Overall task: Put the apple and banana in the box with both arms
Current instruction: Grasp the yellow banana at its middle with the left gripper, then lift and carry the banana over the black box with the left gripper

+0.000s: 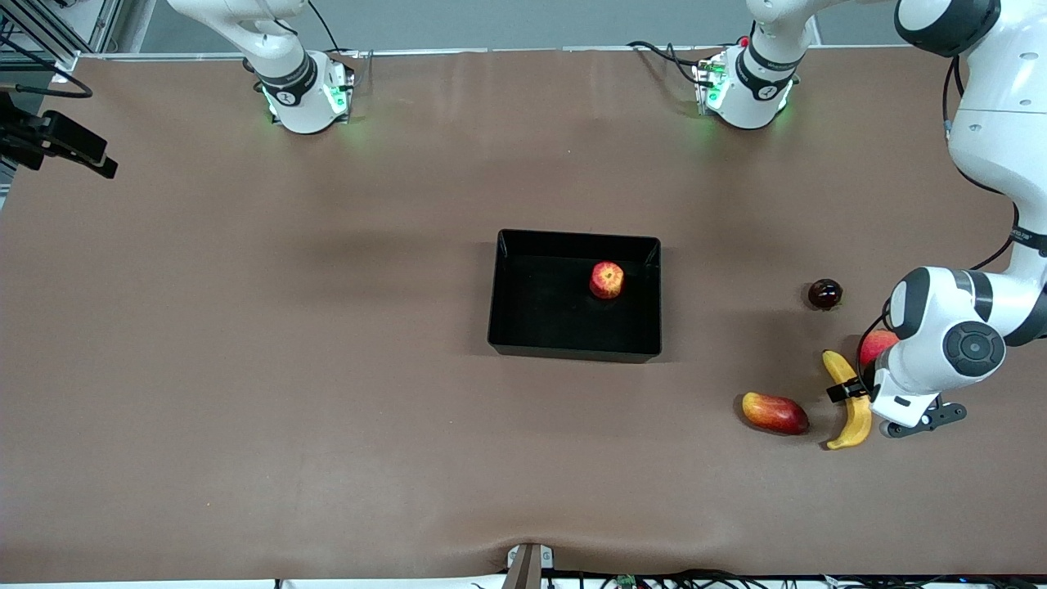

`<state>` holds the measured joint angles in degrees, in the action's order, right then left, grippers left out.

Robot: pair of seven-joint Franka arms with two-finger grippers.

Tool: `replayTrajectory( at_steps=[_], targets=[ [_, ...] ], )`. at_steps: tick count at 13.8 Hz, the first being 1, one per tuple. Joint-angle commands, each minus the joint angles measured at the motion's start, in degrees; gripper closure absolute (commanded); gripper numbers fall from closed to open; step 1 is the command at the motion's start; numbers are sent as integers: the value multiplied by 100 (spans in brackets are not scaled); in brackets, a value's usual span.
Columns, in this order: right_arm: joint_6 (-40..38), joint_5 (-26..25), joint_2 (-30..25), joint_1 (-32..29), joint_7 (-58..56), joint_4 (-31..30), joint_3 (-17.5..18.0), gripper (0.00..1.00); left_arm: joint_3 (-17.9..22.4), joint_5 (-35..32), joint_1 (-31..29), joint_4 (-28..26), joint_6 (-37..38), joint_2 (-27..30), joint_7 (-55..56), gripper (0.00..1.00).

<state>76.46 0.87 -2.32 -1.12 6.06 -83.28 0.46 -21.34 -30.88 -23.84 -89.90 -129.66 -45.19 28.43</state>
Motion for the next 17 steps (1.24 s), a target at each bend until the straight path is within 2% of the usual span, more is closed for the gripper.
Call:
replayTrajectory(
  at_steps=[1, 2, 3, 4, 5, 6, 9, 12, 15, 17],
  targets=[
    [44, -122, -32, -90, -516, -21, 59, 0, -10, -225, 3, 95, -86, -139, 22, 0],
    [79, -131, -32, -91, -597, -21, 59, 0, -10, -303, -6, 86, -86, -148, 22, 6],
    [80, -140, -32, -91, -606, -21, 50, 0, -10, -304, -6, 86, -86, -148, 22, 25],
    [80, -140, -32, -99, -606, -21, 50, 0, -10, -313, -6, 86, -77, -148, 13, 51],
    [80, -131, -32, -125, -597, -21, 42, 0, -10, -313, -6, 60, -86, -174, 22, 86],
    [71, -131, -32, -169, -606, -30, 42, 0, 42, -313, -6, 60, -77, -192, 31, 100],
    [53, -122, -32, -178, -606, -30, 42, 0, 69, -330, -41, 60, -16, -35, -118, 100],
    [44, -122, -32, -187, -606, -30, 42, 0, -19, -243, -41, -1, 510, 447, -259, 100],
    [44, -96, -32, -187, -606, -30, 42, 0, -483, 151, -42, -142, 1361, 1273, -224, 100],
    [44, -96, -32, -187, -606, -30, 42, 0, -957, 520, -24, -133, 2029, 1713, -172, 100]
  ],
)
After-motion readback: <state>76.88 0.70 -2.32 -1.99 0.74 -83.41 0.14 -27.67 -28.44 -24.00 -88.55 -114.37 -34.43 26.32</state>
